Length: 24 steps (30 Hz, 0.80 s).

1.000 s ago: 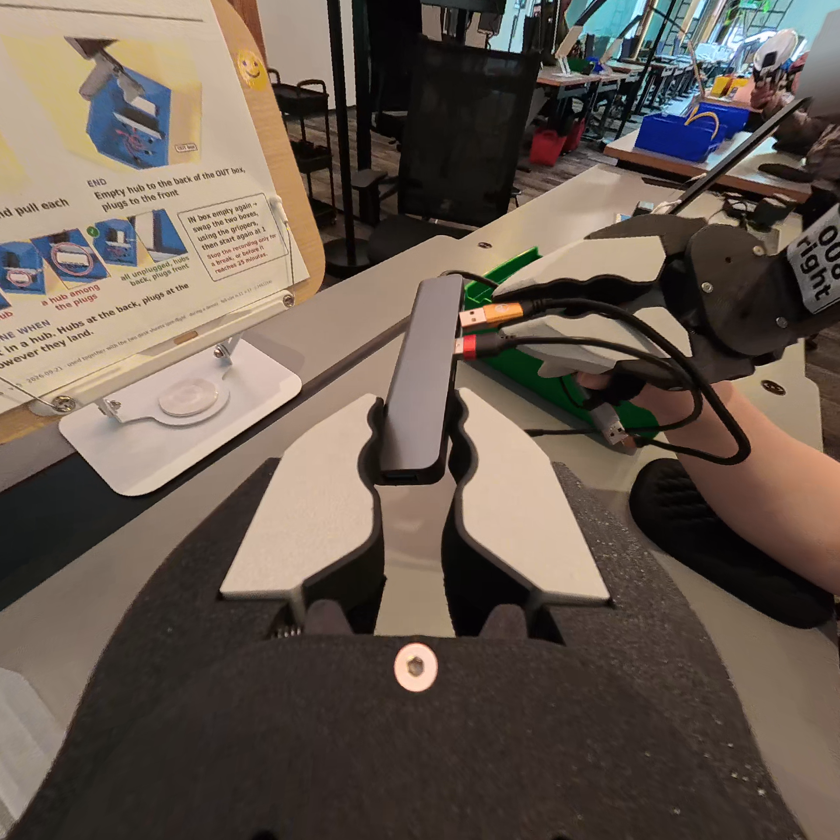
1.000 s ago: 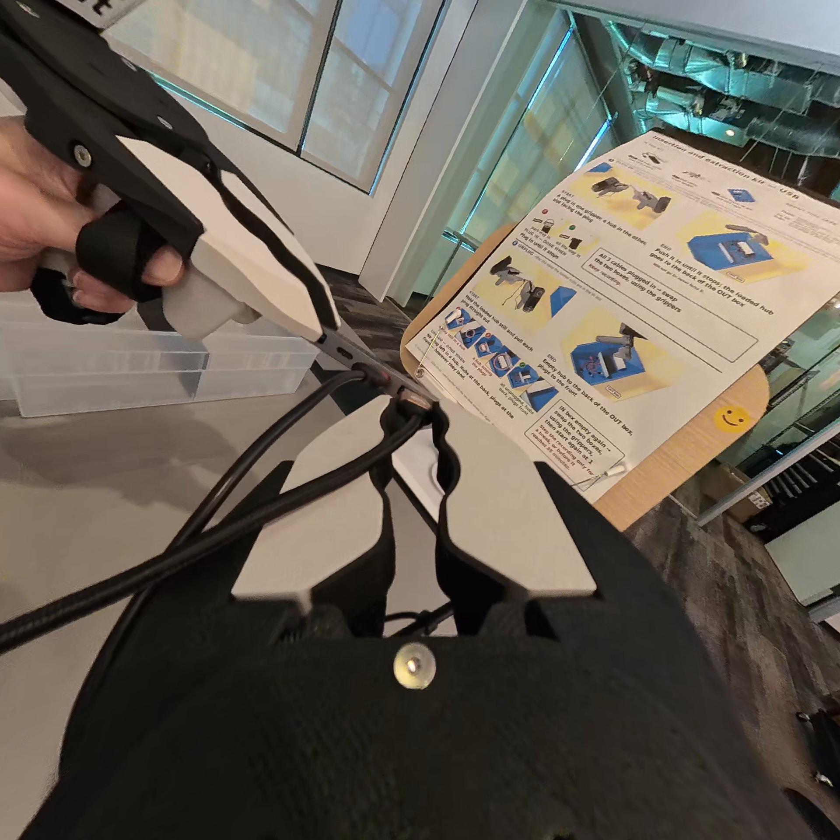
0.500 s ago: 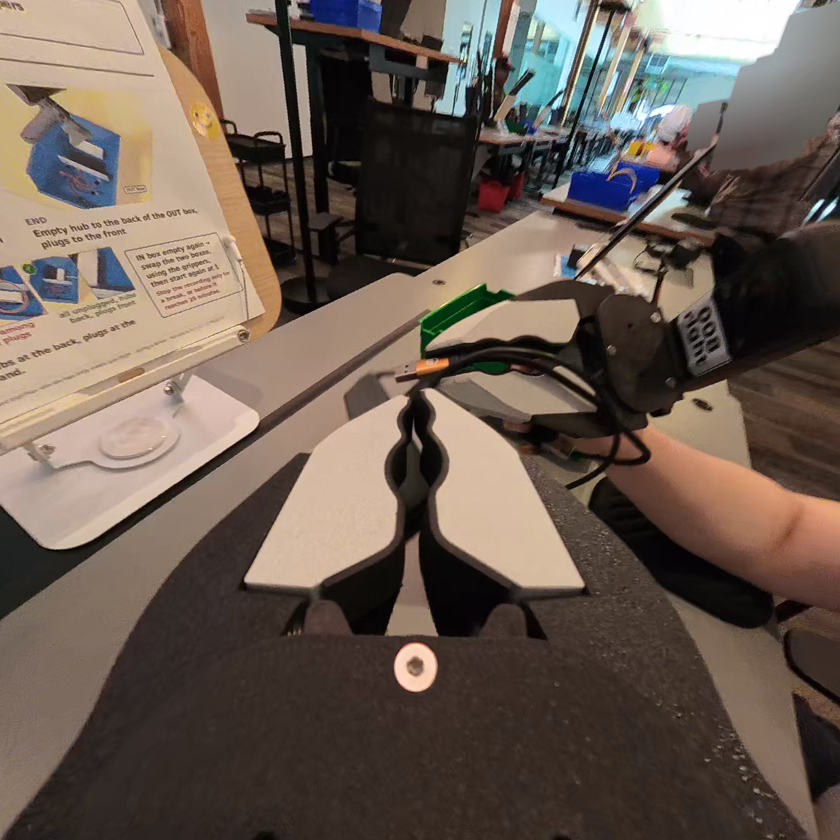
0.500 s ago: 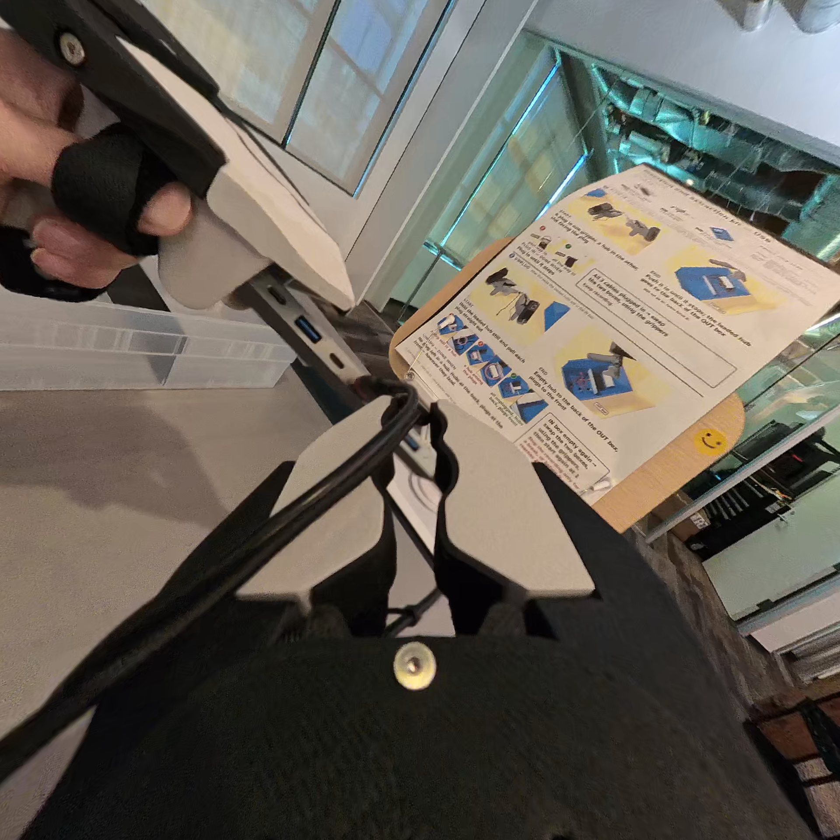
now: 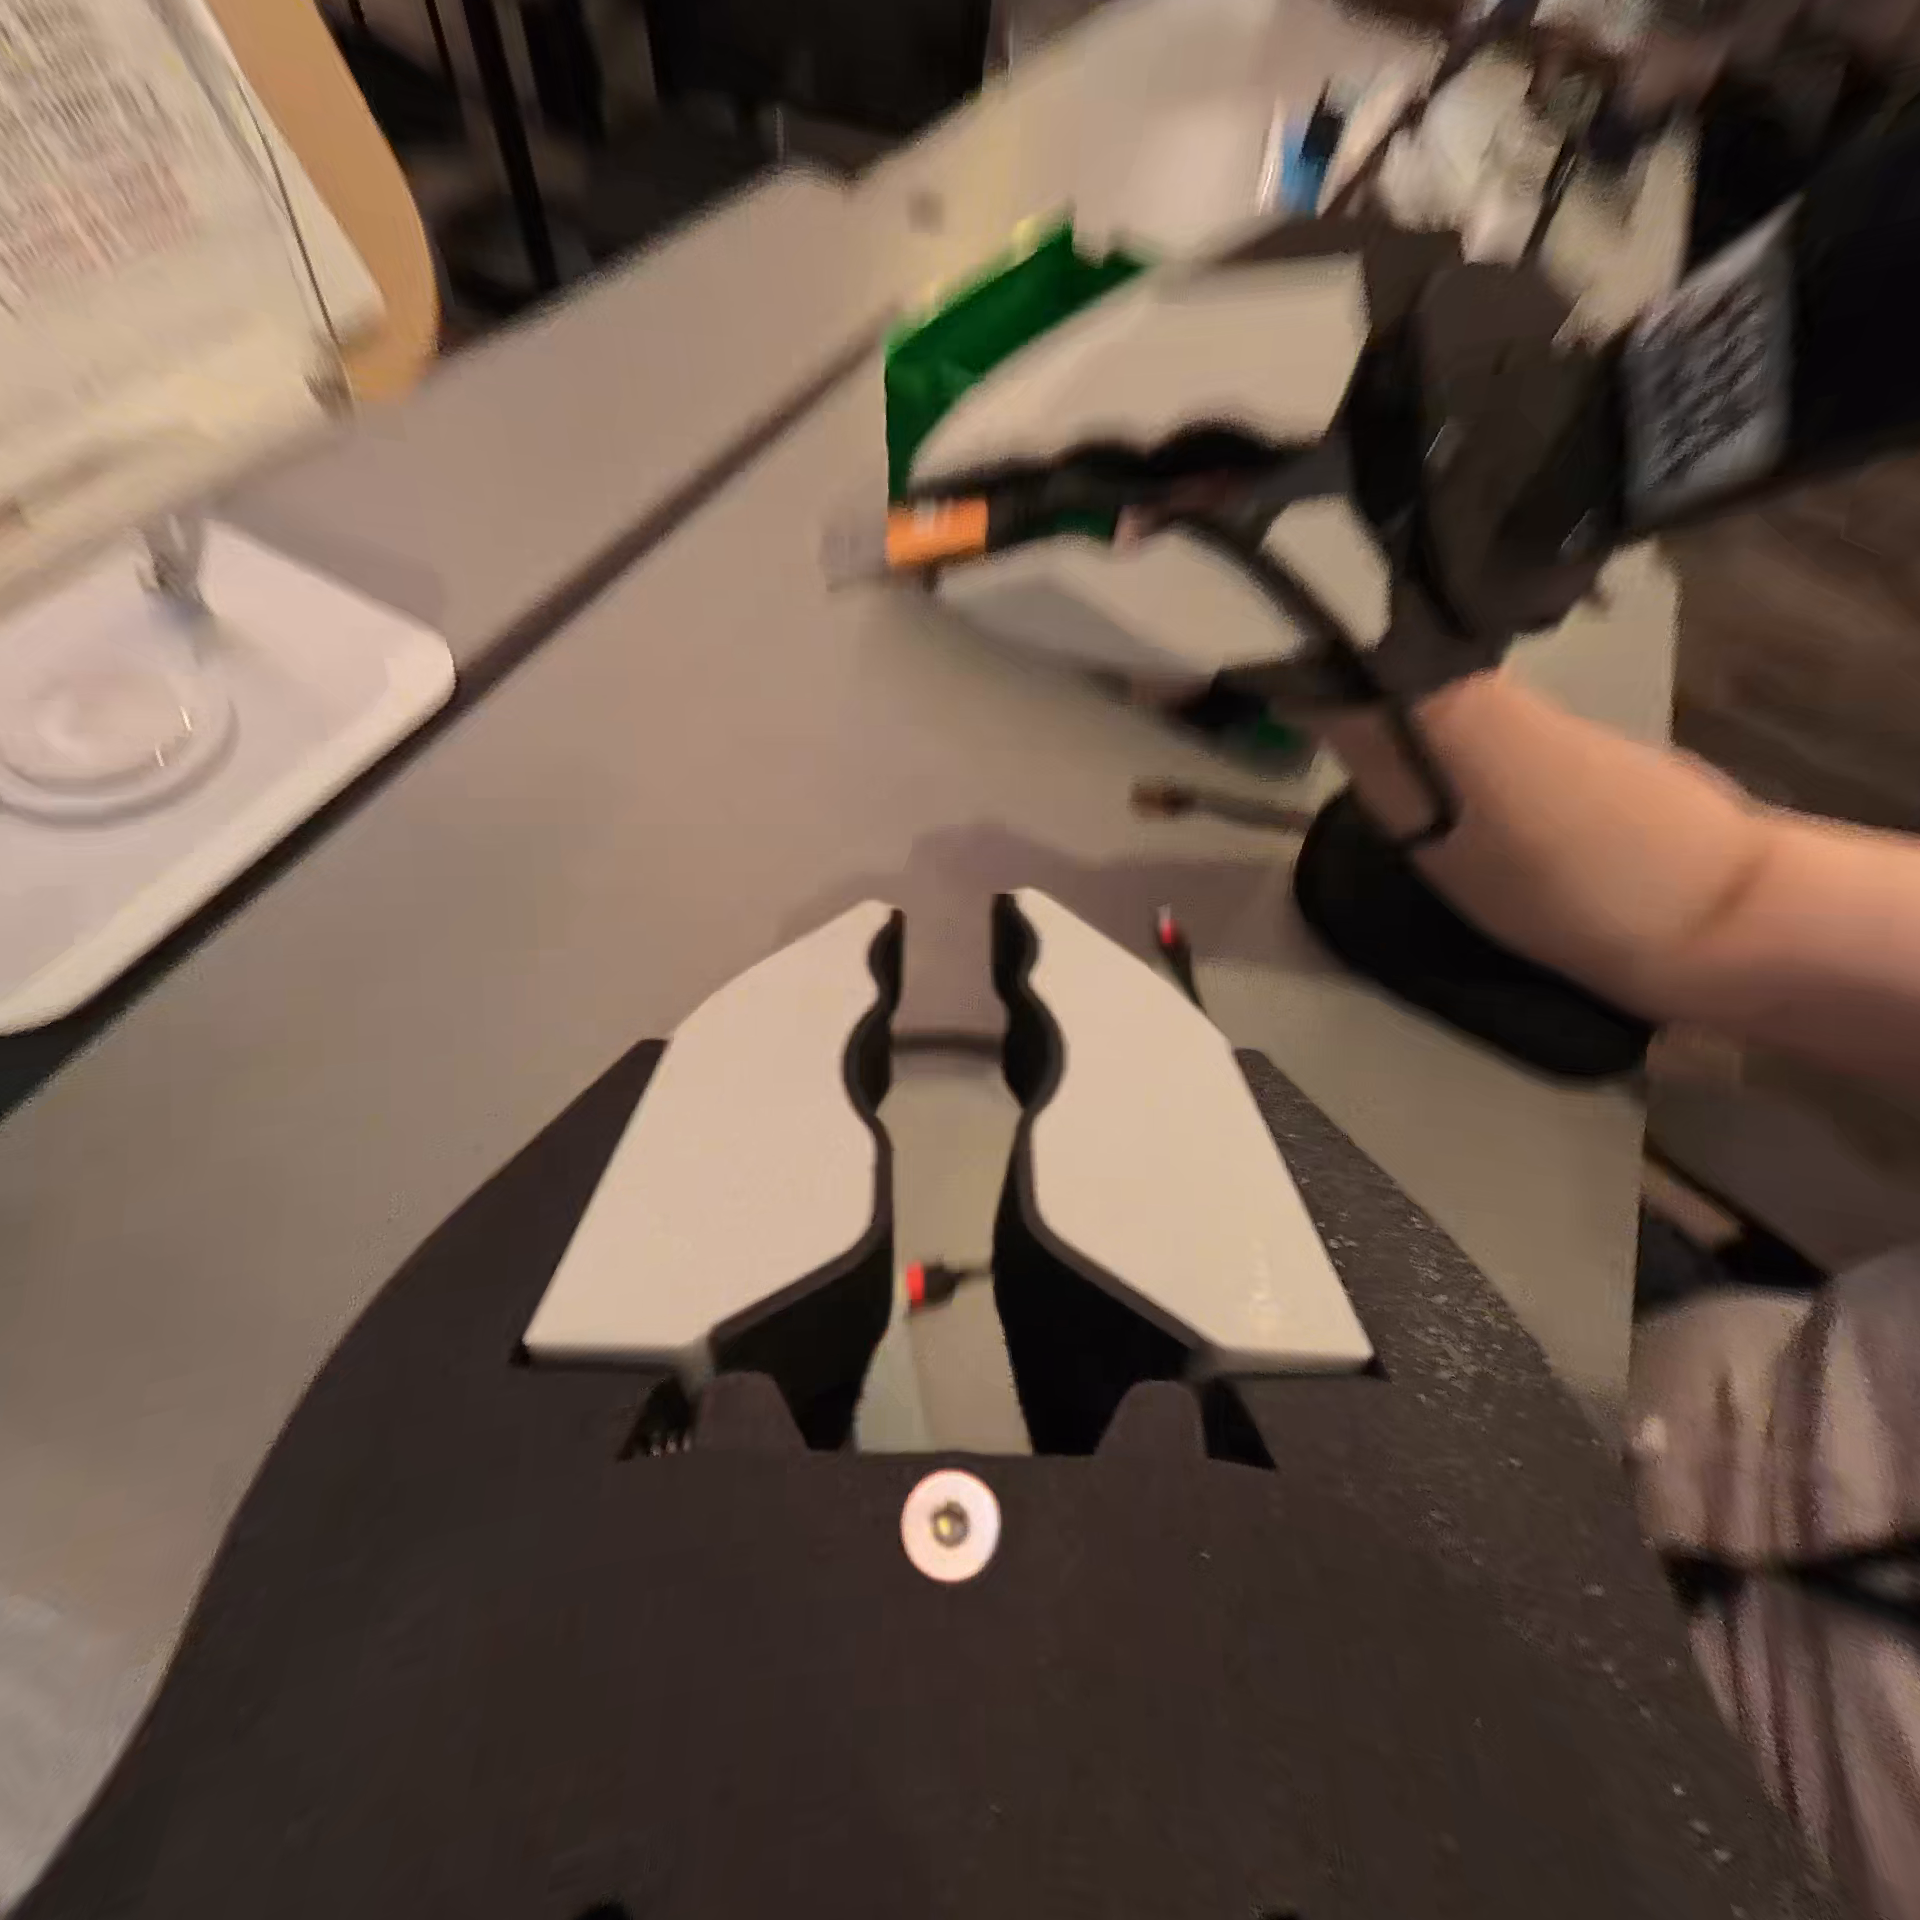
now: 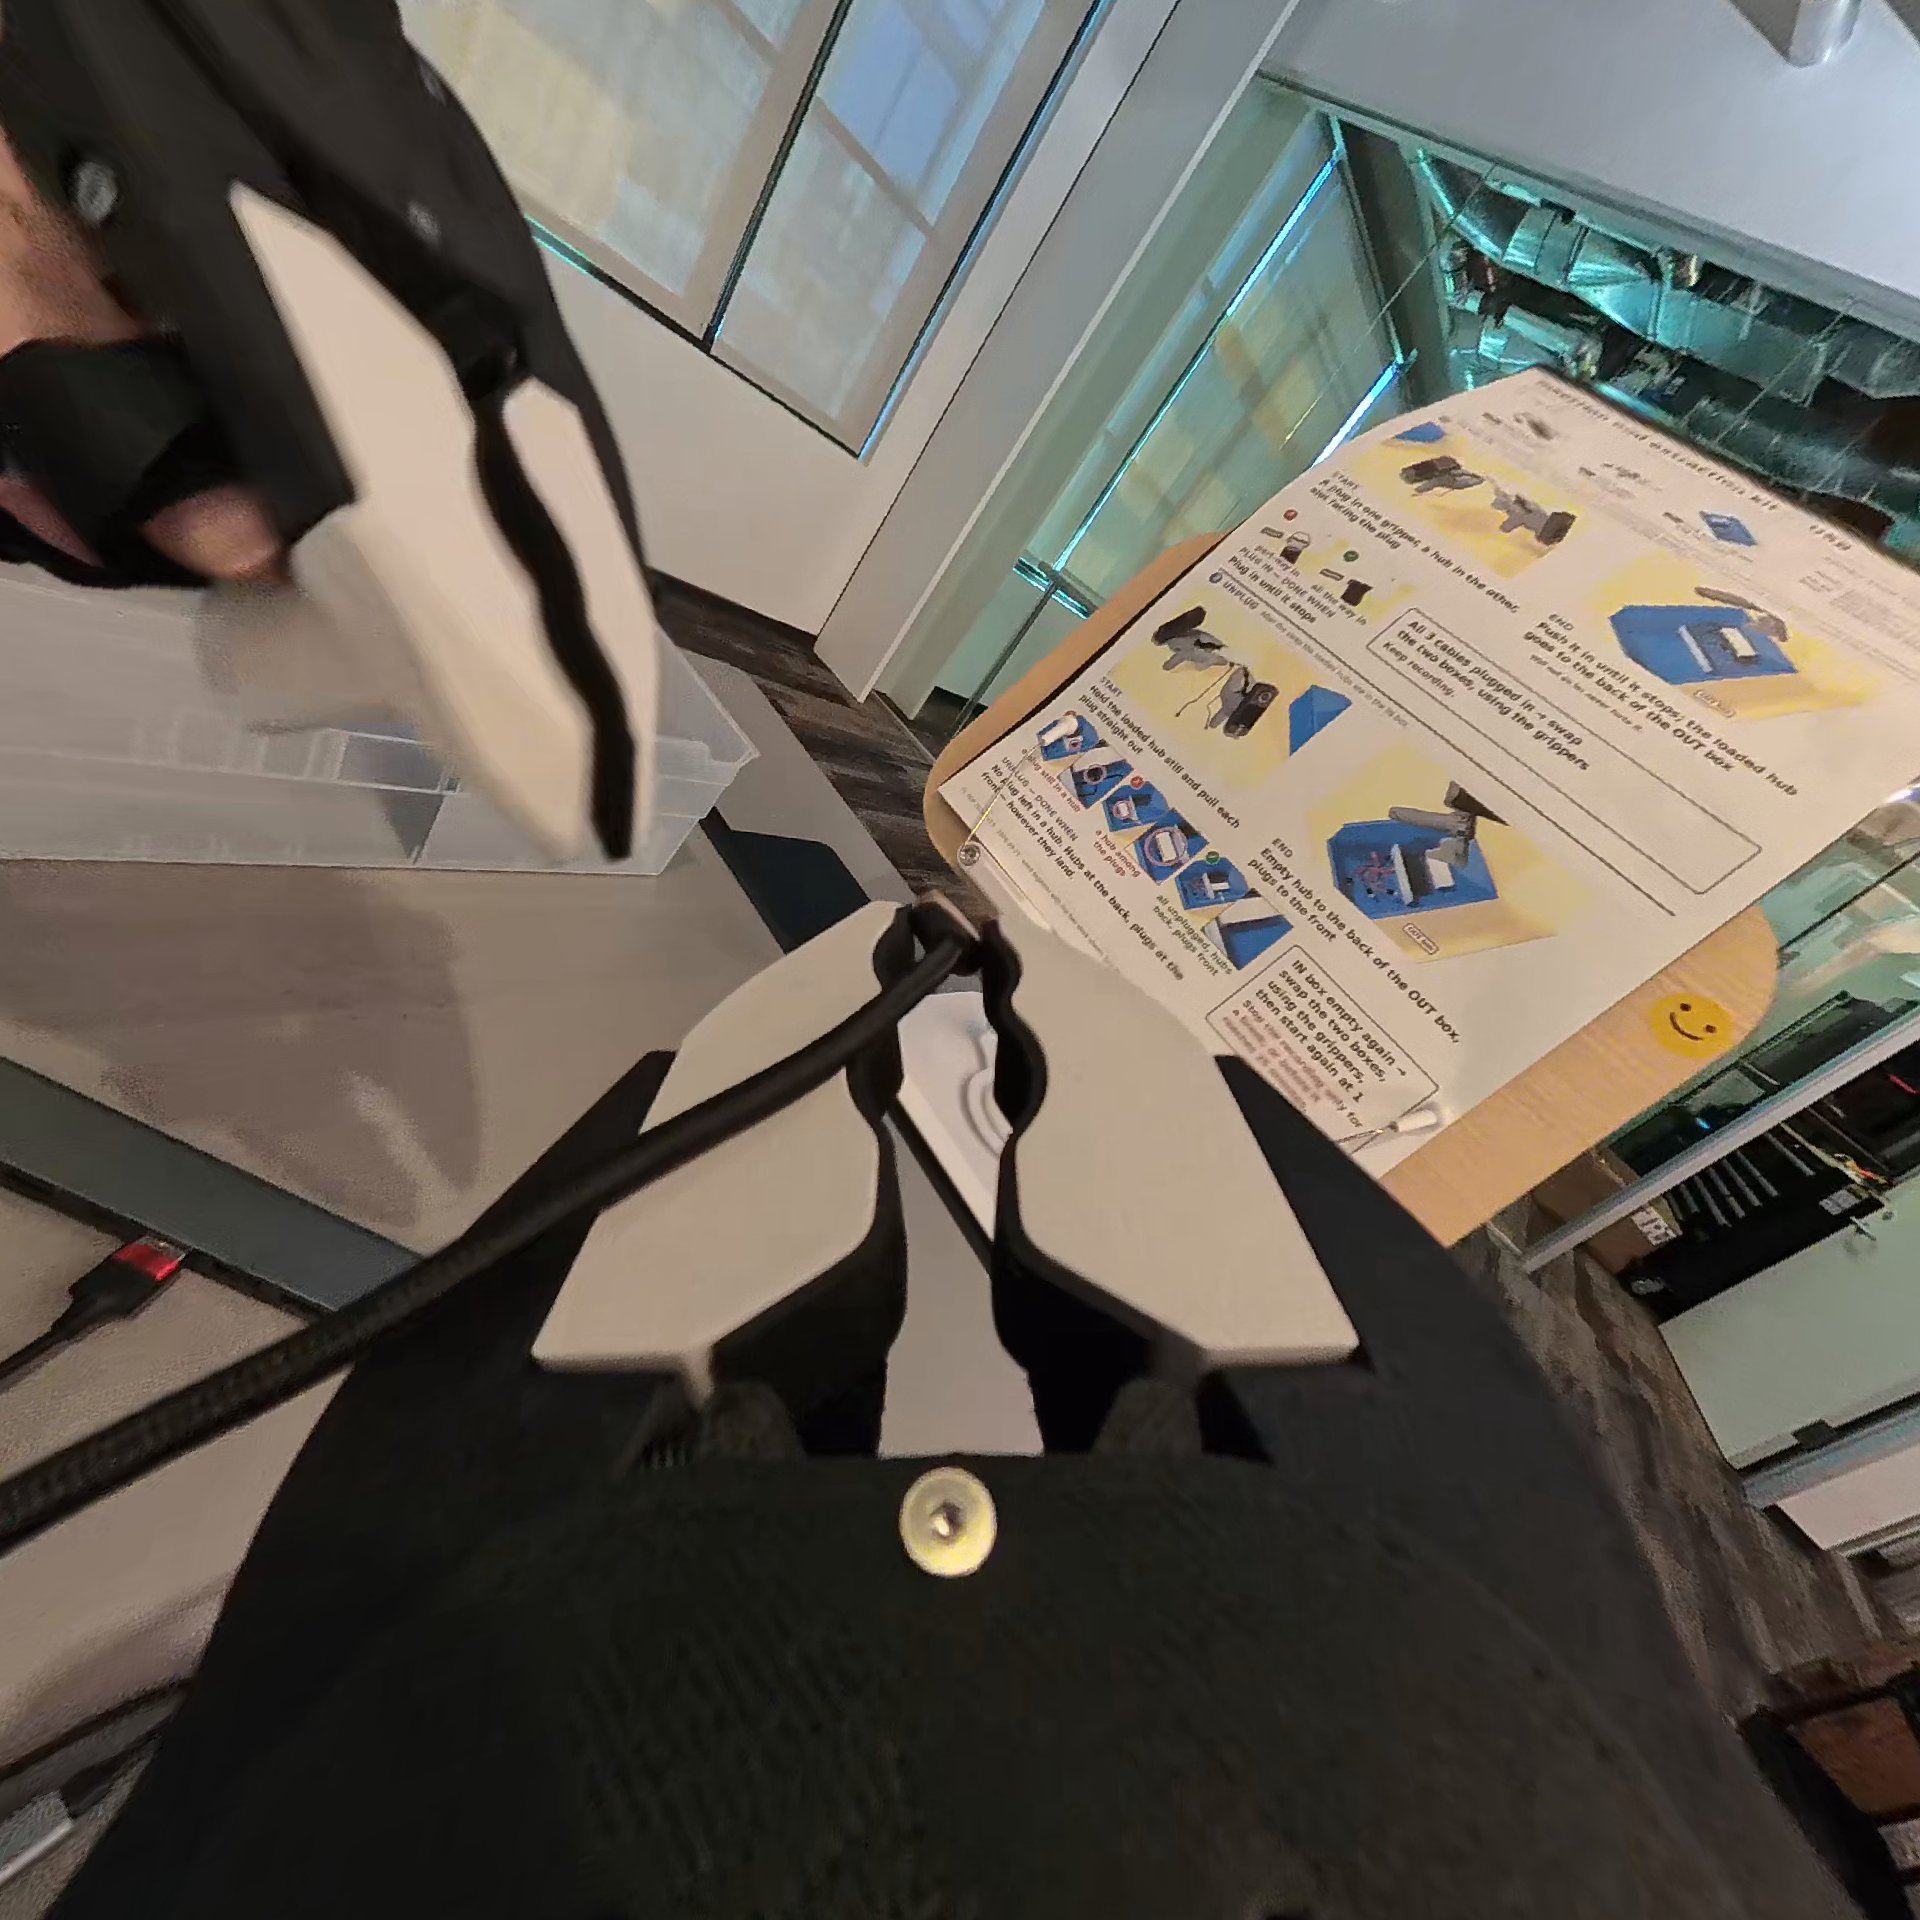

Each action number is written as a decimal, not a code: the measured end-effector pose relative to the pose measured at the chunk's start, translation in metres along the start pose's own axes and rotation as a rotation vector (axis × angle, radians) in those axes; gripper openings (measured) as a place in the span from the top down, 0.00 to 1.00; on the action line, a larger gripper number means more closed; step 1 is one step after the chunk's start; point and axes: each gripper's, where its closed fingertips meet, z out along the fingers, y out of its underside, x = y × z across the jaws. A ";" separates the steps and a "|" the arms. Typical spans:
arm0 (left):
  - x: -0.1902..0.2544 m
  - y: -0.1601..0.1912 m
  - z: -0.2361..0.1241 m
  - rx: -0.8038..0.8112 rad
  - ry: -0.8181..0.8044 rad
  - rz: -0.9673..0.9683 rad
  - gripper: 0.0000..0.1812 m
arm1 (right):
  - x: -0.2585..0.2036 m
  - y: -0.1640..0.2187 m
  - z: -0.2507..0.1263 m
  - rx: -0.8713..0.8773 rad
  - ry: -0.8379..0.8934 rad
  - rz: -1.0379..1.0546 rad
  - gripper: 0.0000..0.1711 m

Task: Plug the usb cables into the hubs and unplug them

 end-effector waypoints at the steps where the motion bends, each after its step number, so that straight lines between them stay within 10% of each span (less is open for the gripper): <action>1: -0.003 0.018 0.003 -0.109 -0.014 0.016 0.87 | 0.002 -0.001 -0.001 0.003 0.007 -0.005 0.93; 12: -0.039 0.177 0.032 -0.939 -0.089 -0.037 0.77 | 0.048 -0.021 -0.036 0.048 0.103 -0.001 0.92; 24: -0.035 0.204 0.031 -0.920 -0.197 -0.082 0.71 | 0.086 -0.059 -0.083 0.169 0.193 0.021 0.92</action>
